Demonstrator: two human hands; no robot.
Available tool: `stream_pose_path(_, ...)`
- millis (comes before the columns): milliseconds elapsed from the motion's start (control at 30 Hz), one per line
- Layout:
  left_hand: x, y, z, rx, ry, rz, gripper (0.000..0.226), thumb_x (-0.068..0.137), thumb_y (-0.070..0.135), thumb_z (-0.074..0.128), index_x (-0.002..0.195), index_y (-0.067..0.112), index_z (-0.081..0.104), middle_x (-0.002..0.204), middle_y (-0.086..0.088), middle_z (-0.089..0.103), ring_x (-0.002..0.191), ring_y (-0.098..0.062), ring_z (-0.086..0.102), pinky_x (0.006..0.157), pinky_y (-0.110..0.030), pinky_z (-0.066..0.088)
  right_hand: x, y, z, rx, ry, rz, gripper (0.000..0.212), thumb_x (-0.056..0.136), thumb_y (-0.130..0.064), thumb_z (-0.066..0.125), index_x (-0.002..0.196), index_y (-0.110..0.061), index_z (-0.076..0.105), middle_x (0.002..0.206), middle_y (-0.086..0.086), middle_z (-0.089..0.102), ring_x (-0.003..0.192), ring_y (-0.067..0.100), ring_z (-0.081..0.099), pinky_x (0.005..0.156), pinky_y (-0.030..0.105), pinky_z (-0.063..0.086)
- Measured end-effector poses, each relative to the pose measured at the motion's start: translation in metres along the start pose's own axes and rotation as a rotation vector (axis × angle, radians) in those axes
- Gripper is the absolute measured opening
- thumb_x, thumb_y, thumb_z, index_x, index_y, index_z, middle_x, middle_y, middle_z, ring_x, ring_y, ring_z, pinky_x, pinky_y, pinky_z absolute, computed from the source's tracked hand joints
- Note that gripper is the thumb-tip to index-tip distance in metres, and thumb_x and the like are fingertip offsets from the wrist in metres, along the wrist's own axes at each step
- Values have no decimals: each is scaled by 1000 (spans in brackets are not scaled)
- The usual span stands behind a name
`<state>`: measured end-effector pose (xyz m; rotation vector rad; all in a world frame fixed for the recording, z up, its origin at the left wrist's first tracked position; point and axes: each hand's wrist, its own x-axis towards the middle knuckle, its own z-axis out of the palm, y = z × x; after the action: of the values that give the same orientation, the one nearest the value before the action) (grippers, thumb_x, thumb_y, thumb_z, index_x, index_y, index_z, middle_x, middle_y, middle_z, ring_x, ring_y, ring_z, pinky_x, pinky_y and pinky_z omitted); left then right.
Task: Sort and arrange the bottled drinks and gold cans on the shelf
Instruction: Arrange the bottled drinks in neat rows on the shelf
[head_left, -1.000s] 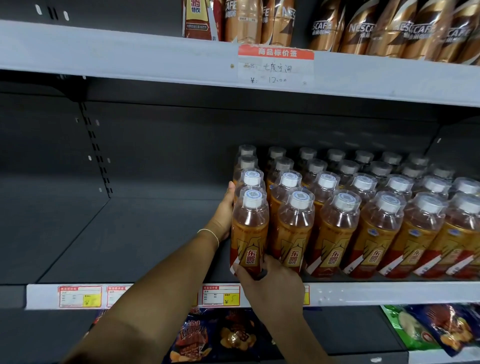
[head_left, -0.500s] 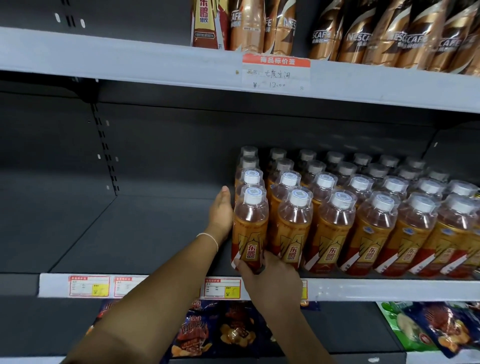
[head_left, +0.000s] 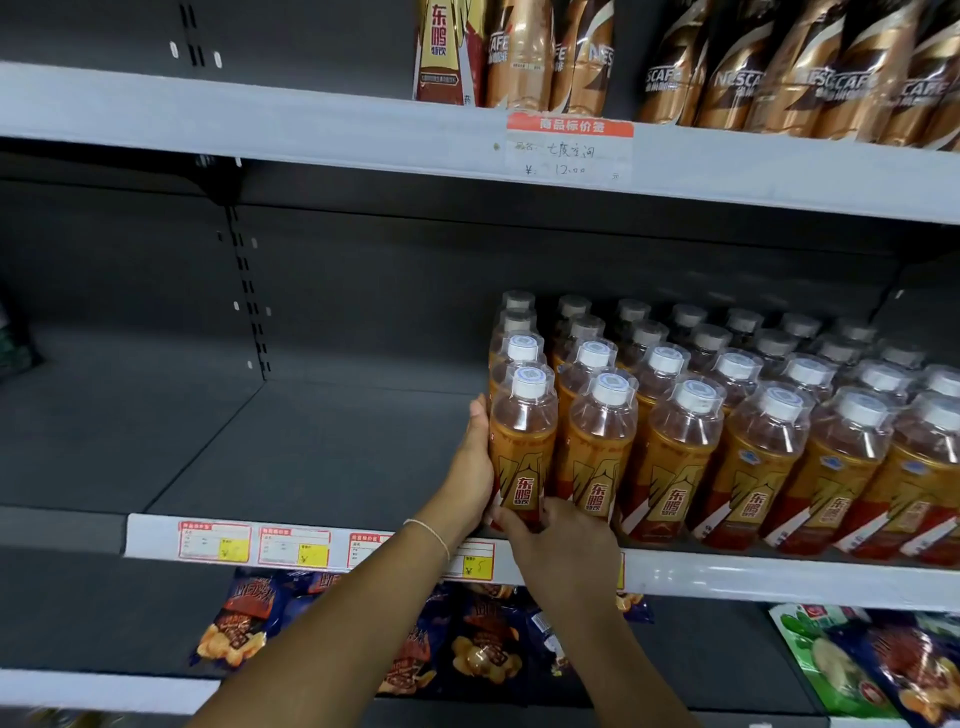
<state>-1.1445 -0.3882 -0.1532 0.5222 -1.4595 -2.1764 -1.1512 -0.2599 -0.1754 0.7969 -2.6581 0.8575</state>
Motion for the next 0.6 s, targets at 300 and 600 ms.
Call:
stream_pose_path(300,-7,1,5,82,130,-10,71,92,72,22,129,25,61,115,-8,71,107,-23,67,93,-41,54,0,5,-8,-15,-53,-56,48,88,-69,51,91,-26,71,84,-11,71,75,6,63,62,17,35)
stream_pose_path(600,-43,-11,-16,516,-55,366,87,75,59,75,143,57,21,138,21,50,125,1,51,97,-22,49,2,53,-25,27,-16,114,39,83,-67,59,75,-29,61,71,-14,57,65,4,52,52,20,34)
